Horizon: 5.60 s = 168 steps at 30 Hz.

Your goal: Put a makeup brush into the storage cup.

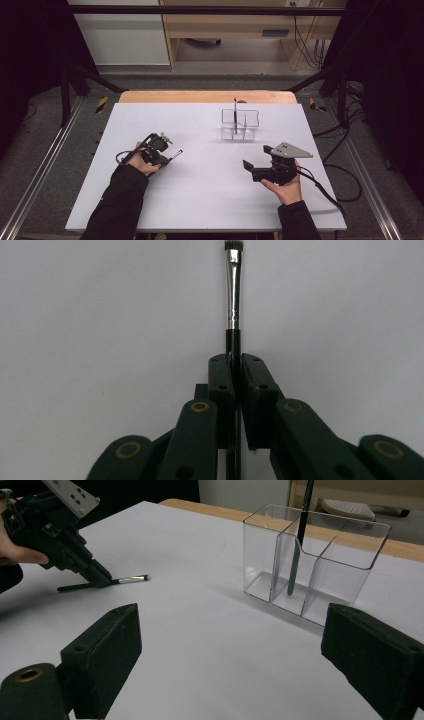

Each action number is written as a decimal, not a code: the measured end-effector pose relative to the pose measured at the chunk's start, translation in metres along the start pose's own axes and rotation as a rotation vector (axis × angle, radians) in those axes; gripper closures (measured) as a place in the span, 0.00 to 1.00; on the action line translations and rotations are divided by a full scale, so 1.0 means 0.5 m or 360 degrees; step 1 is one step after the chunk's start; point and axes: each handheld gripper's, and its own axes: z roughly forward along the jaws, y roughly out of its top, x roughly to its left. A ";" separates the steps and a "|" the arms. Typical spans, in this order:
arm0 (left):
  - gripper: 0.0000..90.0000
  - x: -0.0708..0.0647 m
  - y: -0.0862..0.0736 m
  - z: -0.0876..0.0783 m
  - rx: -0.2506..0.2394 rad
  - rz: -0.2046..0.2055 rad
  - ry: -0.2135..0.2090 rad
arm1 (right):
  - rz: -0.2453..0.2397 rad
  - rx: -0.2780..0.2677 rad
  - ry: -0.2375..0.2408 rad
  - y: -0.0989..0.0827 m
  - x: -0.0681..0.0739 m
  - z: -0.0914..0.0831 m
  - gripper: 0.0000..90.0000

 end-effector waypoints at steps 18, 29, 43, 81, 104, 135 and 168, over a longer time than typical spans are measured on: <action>0.93 -0.026 -0.009 -0.074 -0.0283 0.0024 0.0035 | 0.0014 -0.0009 0.0006 0.001 0.001 0.000 0.10; 0.93 -0.049 -0.021 -0.099 -0.0450 -0.0013 0.0058 | 0.0032 -0.0015 0.0017 0.002 0.002 0.002 0.10; 0.93 -0.089 -0.032 -0.116 -0.0616 -0.0035 0.0072 | 0.0055 -0.0046 0.0018 0.012 0.009 0.005 0.09; 0.93 -0.165 -0.022 -0.139 -0.0935 -0.0125 0.0086 | 0.0173 -0.0183 0.0078 0.077 0.052 0.048 0.10; 0.93 -0.206 -0.004 -0.135 -0.1076 -0.0145 0.0084 | 0.0232 -0.0215 0.0122 0.098 0.077 0.074 0.12; 0.93 -0.245 0.017 -0.098 -0.1188 -0.0209 0.0008 | 0.0326 -0.0193 0.0192 0.096 0.096 0.105 0.23; 0.93 -0.268 0.032 -0.102 -0.1255 -0.0241 0.0009 | 0.0418 -0.0180 0.0201 0.086 0.105 0.123 0.41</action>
